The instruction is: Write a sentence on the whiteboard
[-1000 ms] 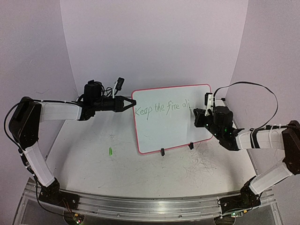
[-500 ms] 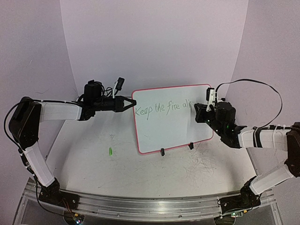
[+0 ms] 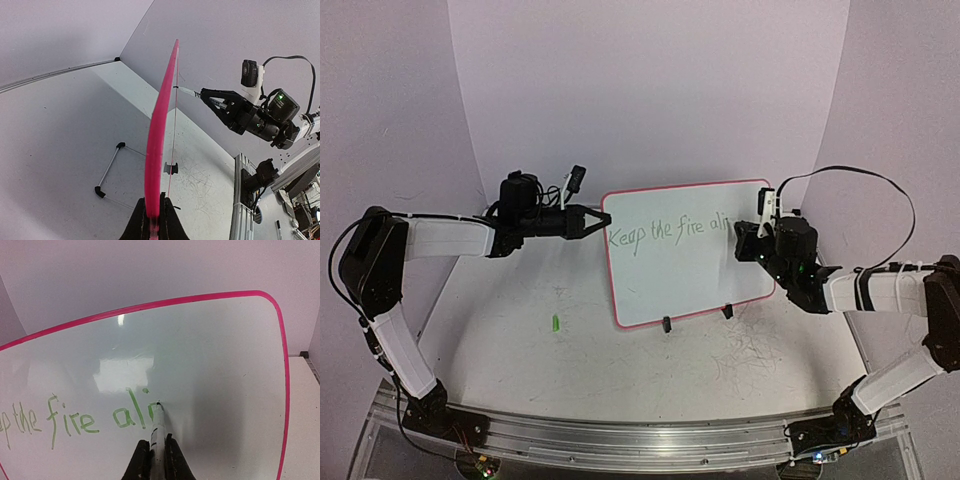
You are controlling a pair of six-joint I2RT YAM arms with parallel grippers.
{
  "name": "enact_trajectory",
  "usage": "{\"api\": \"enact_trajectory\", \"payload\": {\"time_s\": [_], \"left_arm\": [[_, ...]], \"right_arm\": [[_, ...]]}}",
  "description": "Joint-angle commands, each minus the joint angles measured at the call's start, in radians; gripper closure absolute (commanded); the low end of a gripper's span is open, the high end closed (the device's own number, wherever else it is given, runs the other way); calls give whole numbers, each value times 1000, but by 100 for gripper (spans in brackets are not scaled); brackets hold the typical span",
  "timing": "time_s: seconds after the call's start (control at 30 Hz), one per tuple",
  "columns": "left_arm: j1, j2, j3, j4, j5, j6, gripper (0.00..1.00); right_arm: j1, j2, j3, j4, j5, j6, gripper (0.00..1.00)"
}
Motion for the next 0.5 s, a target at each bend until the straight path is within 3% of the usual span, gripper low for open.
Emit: {"api": "enact_trajectory", "payload": {"time_s": [0.0, 0.47], "left_arm": [[-20, -35, 41, -24, -4, 58, 100], [-24, -34, 43, -25, -4, 56, 100]], "right_arm": [[-3, 2, -13, 9, 41, 7, 100], [-3, -23, -57, -1, 30, 26, 100]]}}
